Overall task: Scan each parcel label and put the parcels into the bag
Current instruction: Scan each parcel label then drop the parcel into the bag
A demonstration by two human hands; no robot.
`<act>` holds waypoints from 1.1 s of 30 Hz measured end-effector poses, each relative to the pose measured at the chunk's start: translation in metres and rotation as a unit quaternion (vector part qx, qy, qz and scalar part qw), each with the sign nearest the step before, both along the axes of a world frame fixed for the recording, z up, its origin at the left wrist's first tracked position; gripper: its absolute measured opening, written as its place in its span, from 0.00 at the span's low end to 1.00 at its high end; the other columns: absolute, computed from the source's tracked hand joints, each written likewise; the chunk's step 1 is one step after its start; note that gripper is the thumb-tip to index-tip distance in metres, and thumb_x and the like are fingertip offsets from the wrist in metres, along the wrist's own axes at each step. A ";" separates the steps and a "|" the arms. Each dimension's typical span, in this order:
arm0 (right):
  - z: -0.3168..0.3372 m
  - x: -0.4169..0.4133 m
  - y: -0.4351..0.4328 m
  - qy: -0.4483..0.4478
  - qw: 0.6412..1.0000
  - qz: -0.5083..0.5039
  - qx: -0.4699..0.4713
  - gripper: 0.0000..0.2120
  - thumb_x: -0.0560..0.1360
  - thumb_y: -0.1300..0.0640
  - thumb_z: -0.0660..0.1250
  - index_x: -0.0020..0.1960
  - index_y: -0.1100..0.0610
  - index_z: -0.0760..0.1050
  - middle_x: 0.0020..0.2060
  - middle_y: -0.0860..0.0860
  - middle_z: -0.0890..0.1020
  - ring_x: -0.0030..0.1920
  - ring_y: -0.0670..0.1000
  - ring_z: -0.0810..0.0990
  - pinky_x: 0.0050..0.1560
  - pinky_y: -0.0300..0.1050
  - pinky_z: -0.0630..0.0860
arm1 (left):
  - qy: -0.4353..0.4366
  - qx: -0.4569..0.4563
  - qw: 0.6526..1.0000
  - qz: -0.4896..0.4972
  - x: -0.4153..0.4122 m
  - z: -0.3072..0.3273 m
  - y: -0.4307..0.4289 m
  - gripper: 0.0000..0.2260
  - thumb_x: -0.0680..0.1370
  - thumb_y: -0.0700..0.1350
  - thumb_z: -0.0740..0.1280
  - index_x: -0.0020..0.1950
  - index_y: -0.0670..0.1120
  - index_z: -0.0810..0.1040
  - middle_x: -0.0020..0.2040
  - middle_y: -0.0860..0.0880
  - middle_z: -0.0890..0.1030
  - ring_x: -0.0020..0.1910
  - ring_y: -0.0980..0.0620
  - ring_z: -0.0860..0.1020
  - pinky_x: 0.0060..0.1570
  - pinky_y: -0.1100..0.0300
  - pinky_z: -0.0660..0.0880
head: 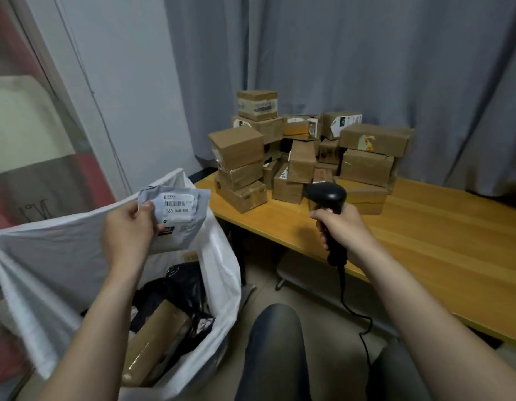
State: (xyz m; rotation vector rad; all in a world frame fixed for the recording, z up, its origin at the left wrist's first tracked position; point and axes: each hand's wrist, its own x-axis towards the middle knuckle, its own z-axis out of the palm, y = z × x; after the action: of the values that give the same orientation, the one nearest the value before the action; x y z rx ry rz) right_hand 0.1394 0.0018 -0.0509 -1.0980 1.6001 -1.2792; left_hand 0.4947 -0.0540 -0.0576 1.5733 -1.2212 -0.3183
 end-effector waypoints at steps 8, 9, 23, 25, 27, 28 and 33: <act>-0.008 0.021 -0.018 0.005 1.000 0.008 0.018 0.06 0.79 0.57 0.72 0.49 0.60 0.80 0.34 0.55 0.77 0.31 0.52 0.75 0.32 0.47 0.74 | -0.132 0.137 0.981 0.046 0.033 -0.066 -0.055 0.14 0.83 0.46 0.65 0.48 0.38 0.85 0.45 0.32 0.84 0.48 0.31 0.81 0.46 0.46 0.74; -0.009 0.023 -0.020 0.004 1.000 0.009 0.020 0.06 0.79 0.57 0.72 0.49 0.60 0.80 0.33 0.54 0.77 0.30 0.52 0.75 0.32 0.47 0.74 | -0.132 0.155 0.979 0.034 0.032 -0.075 -0.059 0.14 0.83 0.45 0.65 0.48 0.36 0.85 0.45 0.31 0.84 0.48 0.31 0.81 0.46 0.46 0.74; -0.014 0.013 -0.026 -0.008 1.000 0.001 0.030 0.08 0.80 0.57 0.71 0.53 0.62 0.80 0.35 0.54 0.77 0.31 0.51 0.75 0.32 0.46 0.74 | -0.277 0.324 0.898 -0.108 -0.027 -0.059 -0.073 0.12 0.77 0.57 0.72 0.45 0.50 0.78 0.44 0.50 0.82 0.44 0.48 0.80 0.50 0.53 0.79; -0.011 0.007 -0.024 -0.007 1.000 -0.009 0.022 0.08 0.80 0.57 0.71 0.53 0.61 0.80 0.34 0.54 0.78 0.31 0.51 0.76 0.33 0.47 0.75 | -0.311 0.293 0.897 -0.113 -0.046 -0.038 -0.073 0.13 0.77 0.60 0.71 0.49 0.51 0.80 0.46 0.51 0.82 0.44 0.48 0.80 0.47 0.54 0.77; -0.006 -0.004 -0.021 -0.006 0.999 -0.027 0.016 0.07 0.80 0.56 0.71 0.51 0.61 0.80 0.33 0.53 0.78 0.31 0.52 0.76 0.33 0.47 0.75 | -0.334 0.255 0.898 -0.131 -0.071 -0.017 -0.075 0.13 0.77 0.61 0.70 0.52 0.53 0.82 0.50 0.51 0.83 0.49 0.47 0.81 0.48 0.54 0.78; -0.004 -0.010 -0.018 -0.009 0.999 -0.035 0.013 0.06 0.80 0.57 0.71 0.50 0.60 0.80 0.33 0.53 0.78 0.30 0.51 0.76 0.33 0.47 0.75 | -0.344 0.233 0.897 -0.149 -0.085 -0.007 -0.075 0.14 0.77 0.61 0.70 0.55 0.54 0.83 0.53 0.51 0.83 0.52 0.47 0.81 0.50 0.53 0.79; 0.011 -0.059 -0.005 -0.010 0.997 -0.075 -0.013 0.06 0.79 0.57 0.71 0.47 0.59 0.79 0.32 0.54 0.77 0.28 0.51 0.76 0.31 0.47 0.75 | -0.345 0.146 0.891 -0.258 -0.166 0.028 -0.087 0.10 0.77 0.57 0.72 0.54 0.55 0.84 0.54 0.54 0.85 0.55 0.49 0.81 0.55 0.50 0.80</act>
State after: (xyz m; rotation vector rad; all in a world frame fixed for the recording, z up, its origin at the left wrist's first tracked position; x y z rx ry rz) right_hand 0.0801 -0.0030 -0.0404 -0.9930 1.6811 -1.4073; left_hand 0.3289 -0.1413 -0.0296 1.6502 -2.2494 -0.2952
